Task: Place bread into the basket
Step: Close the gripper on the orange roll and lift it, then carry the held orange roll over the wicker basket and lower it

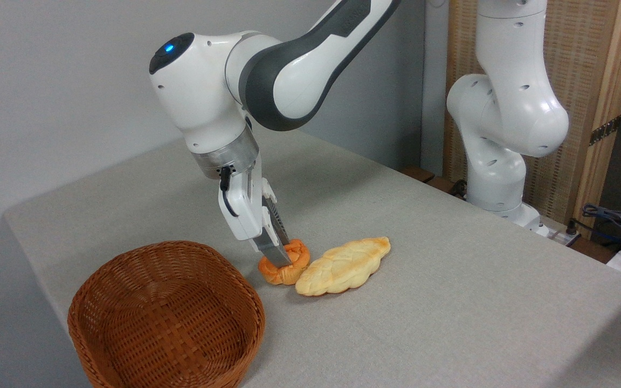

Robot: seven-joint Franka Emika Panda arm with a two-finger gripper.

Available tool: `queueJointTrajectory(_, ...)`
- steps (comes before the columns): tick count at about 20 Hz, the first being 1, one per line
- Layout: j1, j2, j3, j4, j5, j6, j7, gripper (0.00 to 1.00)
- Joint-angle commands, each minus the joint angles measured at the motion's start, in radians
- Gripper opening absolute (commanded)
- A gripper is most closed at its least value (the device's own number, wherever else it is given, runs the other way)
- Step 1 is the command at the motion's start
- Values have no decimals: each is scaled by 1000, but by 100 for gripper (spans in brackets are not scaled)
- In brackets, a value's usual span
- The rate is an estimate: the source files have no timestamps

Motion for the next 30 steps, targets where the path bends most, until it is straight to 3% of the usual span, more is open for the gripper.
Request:
queueJointTrajectory(1, -7, -16, 10, -6, 11, -12, 18, 32)
queueJointTrajectory(6, -9, -96, 9, 29, 0, -76, 13, 34)
queueJointTrajectory(11, -1, -88, 23, 147, -38, -61, -72, 38)
queueJointTrajectory(14, 3, -67, 58, 191, -68, 3, -206, 39)
queueJointTrajectory(17, 5, -35, 64, 191, -66, 164, -304, 41)
queueJointTrajectory(18, 5, -22, 70, 191, -68, 209, -310, 47)
queueJointTrajectory(19, 5, -10, 76, 191, -69, 238, -310, 70)
queueJointTrajectory(21, 5, -1, 80, 191, -77, 263, -312, 100)
queueJointTrajectory(30, 5, 7, 81, 190, -80, 252, -327, 100)
